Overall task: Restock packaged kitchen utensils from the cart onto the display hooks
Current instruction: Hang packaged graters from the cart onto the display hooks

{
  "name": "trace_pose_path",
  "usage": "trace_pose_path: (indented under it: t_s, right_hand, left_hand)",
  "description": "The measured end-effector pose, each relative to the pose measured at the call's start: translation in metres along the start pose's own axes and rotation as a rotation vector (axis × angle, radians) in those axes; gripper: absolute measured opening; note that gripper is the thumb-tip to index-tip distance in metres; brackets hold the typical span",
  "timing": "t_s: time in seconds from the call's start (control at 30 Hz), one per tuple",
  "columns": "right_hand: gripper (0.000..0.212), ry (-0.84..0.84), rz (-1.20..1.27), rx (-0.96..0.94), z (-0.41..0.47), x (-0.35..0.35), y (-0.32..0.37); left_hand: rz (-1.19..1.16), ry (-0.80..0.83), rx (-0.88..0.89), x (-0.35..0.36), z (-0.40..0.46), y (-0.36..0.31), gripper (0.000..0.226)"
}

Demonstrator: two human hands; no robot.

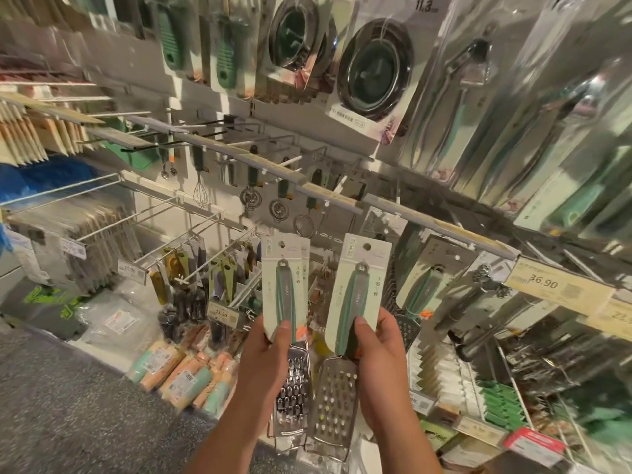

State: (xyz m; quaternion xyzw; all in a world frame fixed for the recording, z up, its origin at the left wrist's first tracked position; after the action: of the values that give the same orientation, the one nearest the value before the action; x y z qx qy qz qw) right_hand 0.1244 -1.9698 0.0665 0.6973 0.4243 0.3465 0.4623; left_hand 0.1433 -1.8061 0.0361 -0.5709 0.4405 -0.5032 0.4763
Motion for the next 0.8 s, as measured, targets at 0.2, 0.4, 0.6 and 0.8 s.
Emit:
trace_pose_path:
  t_s: [0.2,0.4,0.6,0.8]
  right_hand:
    - [0.022,-0.081,-0.031,-0.119,0.0,-0.005,0.021]
    - [0.017,-0.129,-0.035,-0.159,0.011,-0.009,0.033]
    - [0.015,-0.169,-0.019,-0.149,0.014,-0.008,0.029]
    - [0.059,-0.147,-0.043,-0.054,0.032,0.004,0.043]
  left_hand:
    - [0.017,-0.016,-0.02,-0.003,0.004,0.004,0.016]
    - [0.022,-0.036,-0.02,-0.006,0.009,0.003,0.015]
    - [-0.08,-0.087,-0.016,-0.015,0.014,-0.002,0.025]
    - [-0.167,-0.07,-0.016,-0.014,0.013,-0.006,0.023]
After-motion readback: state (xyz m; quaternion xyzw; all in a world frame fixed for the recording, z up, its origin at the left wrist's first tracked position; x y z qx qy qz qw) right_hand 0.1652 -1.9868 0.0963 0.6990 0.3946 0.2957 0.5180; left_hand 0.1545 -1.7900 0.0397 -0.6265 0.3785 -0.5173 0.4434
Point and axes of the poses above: each hand's wrist, its own z-axis towards the middle knuckle, its own x-axis out of the palm, y = z × x, the point moved 5 cm from there along z, towards the middle knuckle, and after that the axes turned 11 degrees about x, right-handed, at the moved point
